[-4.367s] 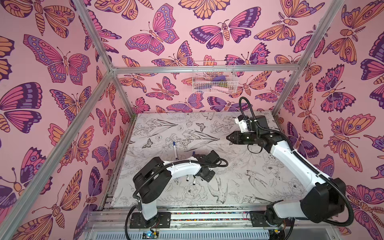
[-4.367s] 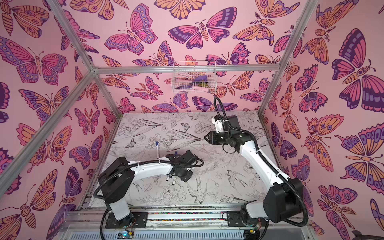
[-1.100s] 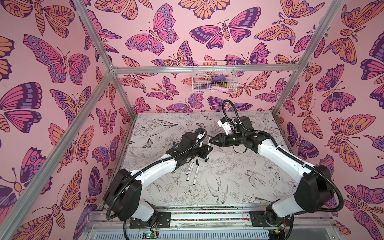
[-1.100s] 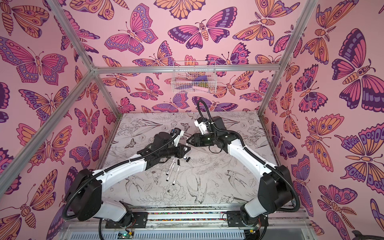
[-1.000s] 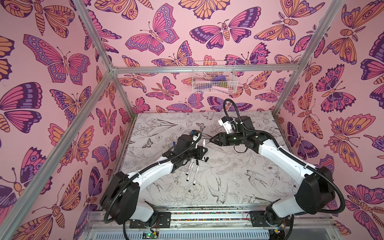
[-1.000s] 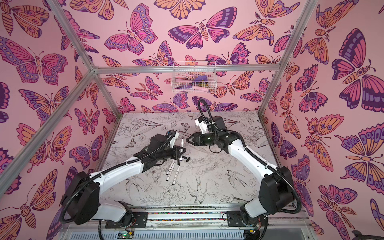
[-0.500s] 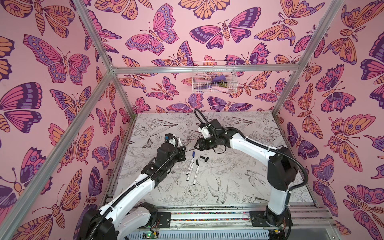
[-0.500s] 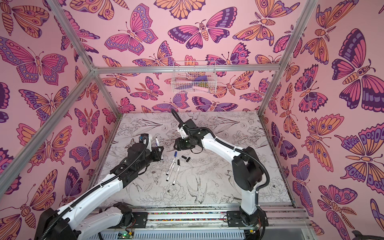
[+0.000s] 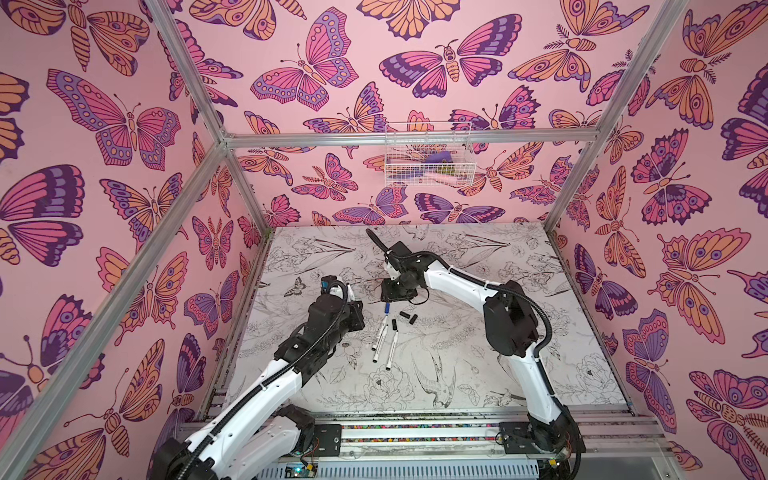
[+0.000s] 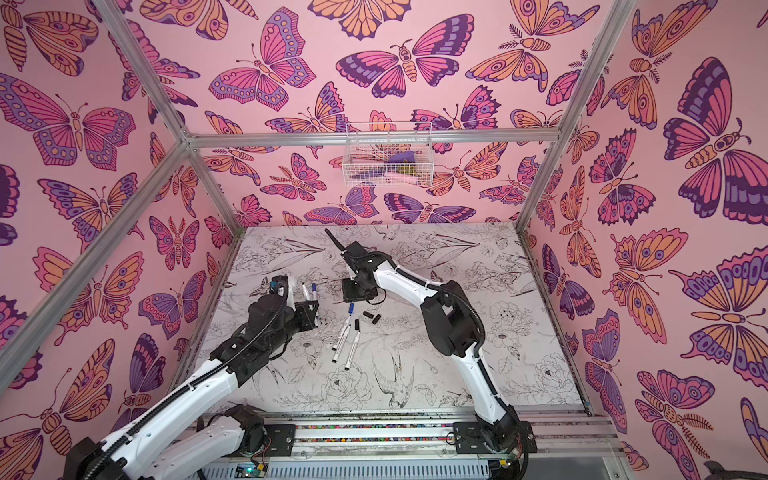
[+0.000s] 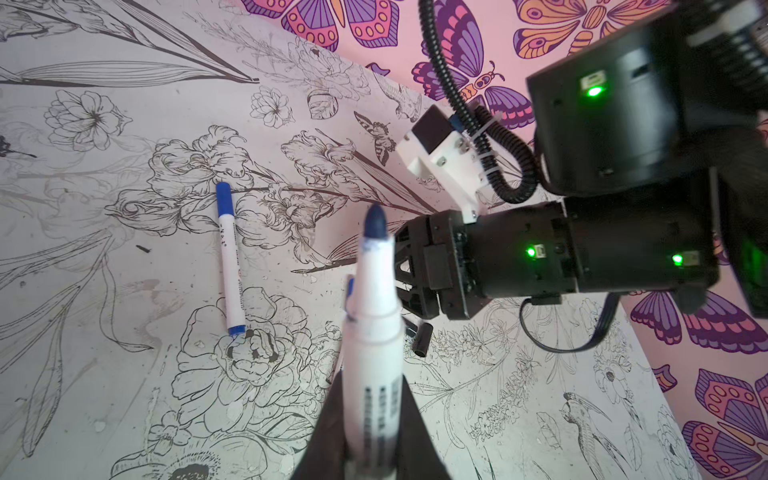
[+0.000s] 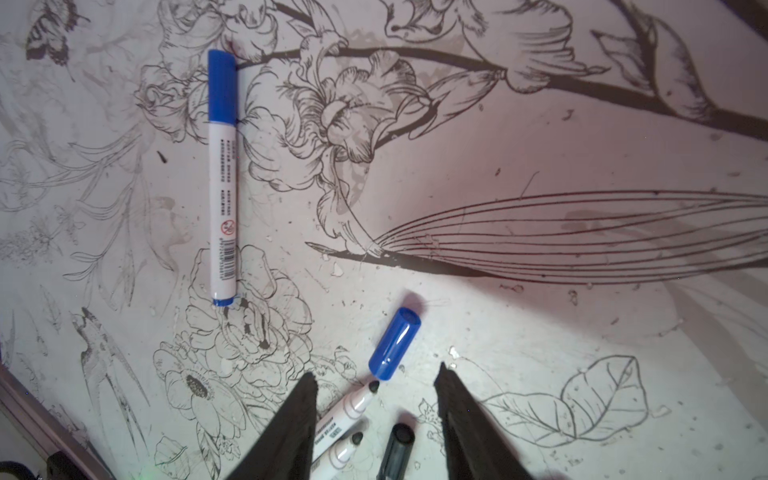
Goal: Insert the pens into the pen caps
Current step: 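Move the right gripper down over a blue cap on the table, then grasp the blue cap with the right gripper and lift it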
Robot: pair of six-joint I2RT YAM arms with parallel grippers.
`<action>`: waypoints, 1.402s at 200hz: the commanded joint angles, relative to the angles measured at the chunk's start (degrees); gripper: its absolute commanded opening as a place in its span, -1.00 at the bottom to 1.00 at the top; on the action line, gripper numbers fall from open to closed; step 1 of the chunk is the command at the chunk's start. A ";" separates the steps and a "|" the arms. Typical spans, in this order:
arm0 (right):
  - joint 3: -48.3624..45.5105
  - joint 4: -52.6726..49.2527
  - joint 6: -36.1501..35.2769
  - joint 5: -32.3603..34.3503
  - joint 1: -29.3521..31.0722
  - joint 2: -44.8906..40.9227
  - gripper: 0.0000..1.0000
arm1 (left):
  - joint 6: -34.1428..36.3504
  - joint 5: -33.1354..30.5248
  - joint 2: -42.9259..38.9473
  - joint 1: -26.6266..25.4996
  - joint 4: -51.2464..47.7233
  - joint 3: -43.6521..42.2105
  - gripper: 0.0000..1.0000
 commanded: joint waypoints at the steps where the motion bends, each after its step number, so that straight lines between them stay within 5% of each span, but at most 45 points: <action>1: 3.14 -4.62 1.28 0.54 0.52 2.51 -0.02 | 0.04 -1.84 -1.96 0.63 -2.40 -1.56 -1.00; 81: 7.86 -7.99 1.28 3.22 1.96 7.69 -0.10 | 0.99 -1.31 -3.55 0.90 -3.11 -2.20 -1.00; 154: 17.04 -17.94 -1.15 12.92 5.65 14.34 -0.26 | 2.58 -0.21 -4.09 1.14 -3.09 -2.99 -1.00; 209: 20.11 -16.25 -1.23 15.90 5.29 15.68 -0.63 | 3.94 0.42 -4.90 1.34 -2.84 -3.11 -1.00; 242: 18.57 -12.14 1.39 7.24 1.01 12.41 -0.91 | 6.63 4.31 -4.26 1.51 -1.13 -2.57 -1.00; 280: -4.72 11.94 4.24 -10.84 -6.19 -7.47 -0.98 | 10.35 20.03 1.62 1.51 5.27 -0.84 -1.00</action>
